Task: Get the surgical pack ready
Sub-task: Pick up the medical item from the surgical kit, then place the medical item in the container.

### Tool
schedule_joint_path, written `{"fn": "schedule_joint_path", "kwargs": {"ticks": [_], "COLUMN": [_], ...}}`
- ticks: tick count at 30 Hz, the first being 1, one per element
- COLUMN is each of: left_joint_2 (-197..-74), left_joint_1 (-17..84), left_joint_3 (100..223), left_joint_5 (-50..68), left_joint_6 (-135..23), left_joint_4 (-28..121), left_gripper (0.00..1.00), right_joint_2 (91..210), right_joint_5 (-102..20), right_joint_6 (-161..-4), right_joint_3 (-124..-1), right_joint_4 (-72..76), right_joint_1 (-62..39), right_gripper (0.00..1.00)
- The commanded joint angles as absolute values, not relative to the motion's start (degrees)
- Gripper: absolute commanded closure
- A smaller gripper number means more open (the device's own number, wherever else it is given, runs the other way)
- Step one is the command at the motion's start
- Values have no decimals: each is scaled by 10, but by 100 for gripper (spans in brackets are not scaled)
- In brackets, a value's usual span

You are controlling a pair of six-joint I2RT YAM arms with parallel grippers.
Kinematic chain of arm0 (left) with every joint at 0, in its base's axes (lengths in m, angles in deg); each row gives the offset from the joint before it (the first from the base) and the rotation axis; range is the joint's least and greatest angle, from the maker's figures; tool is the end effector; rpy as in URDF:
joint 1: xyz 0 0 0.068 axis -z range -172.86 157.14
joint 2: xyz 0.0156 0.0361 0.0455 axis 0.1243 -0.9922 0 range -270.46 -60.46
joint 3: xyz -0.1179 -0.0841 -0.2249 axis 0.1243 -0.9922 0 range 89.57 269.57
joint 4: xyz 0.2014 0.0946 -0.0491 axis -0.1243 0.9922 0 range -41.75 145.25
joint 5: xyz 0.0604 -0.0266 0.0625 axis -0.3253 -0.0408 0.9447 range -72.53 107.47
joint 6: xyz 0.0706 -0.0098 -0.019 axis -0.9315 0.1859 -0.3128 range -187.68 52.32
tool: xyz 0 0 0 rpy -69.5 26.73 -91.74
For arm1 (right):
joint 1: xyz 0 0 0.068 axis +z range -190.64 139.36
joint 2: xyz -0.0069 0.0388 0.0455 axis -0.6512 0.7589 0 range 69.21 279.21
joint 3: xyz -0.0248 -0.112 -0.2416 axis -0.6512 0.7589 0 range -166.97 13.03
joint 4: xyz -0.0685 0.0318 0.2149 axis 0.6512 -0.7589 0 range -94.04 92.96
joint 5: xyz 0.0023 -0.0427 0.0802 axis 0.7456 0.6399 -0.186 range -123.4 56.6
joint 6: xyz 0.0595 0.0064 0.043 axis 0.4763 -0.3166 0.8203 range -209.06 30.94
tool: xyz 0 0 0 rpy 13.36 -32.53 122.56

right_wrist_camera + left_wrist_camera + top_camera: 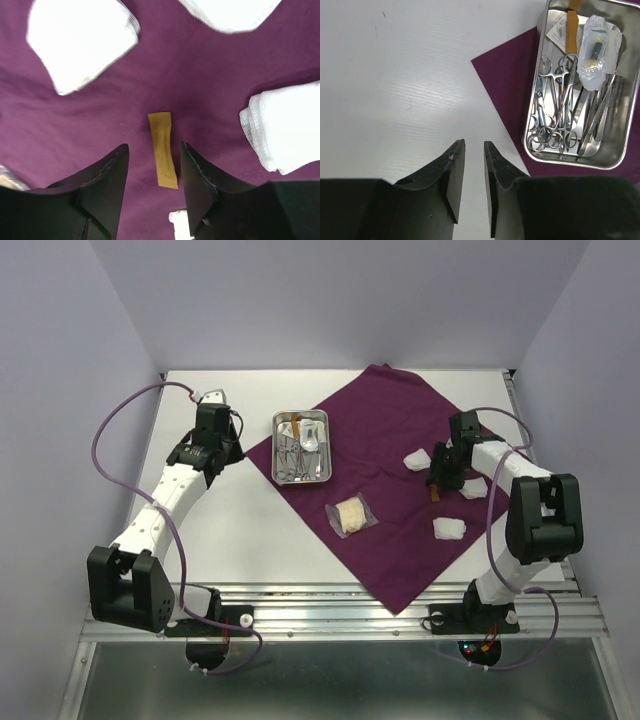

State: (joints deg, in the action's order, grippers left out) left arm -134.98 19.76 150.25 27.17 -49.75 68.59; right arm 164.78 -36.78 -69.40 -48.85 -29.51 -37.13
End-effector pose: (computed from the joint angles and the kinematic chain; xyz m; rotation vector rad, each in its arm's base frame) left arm 0.2750 -0.0509 0.2952 -0.1969 2.1513 -0.1246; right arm 0.3061 0.0223 0.1810 0.3682 2.7142 0.1953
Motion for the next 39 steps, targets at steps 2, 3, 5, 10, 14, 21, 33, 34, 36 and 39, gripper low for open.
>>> {"fn": "schedule_joint_path", "kwargs": {"ticks": [2, 3, 5, 10, 14, 21, 33, 34, 36, 39], "left_joint_2": [-1342, -1343, -1343, -1343, -1344, -1343, -1343, -1339, -1336, -1332], "left_joint_1": [194, 194, 194, 194, 194, 194, 194, 194, 194, 194], "left_joint_3": [1512, 1512, 1513, 1511, 1509, 1507, 1505, 1504, 1502, 1505], "left_joint_5": [278, 278, 278, 278, 276, 278, 276, 276, 275, 281], "left_joint_6": [-498, -498, -498, -497, -496, -497, -492, -489, -488, -490], "left_joint_4": [672, 672, 672, 672, 671, 669, 665, 664, 663, 666], "left_gripper": [67, 67, 67, 67, 67, 67, 67, 67, 67, 67], "right_joint_2": [1657, 1658, 1655, 1646, 1642, 1599, 1582, 1606, 1637, 1706], "right_joint_5": [-372, -371, -370, -370, -386, -408, -453, -448, -433, -412], "right_joint_6": [-711, -711, -712, -715, -715, -696, -601, -594, -587, -588], "right_joint_3": [-477, -476, -471, -472, -478, -489, -582, -598, -652, -738], "right_joint_4": [-289, -290, -291, -296, -300, -290, -188, -181, -165, -158], "right_joint_1": [-360, -360, -360, -360, -360, -360, -217, -184, -159, -118], "right_gripper": [51, 56, 64, 81, 90, 99, 99, 99, 99, 99]}}
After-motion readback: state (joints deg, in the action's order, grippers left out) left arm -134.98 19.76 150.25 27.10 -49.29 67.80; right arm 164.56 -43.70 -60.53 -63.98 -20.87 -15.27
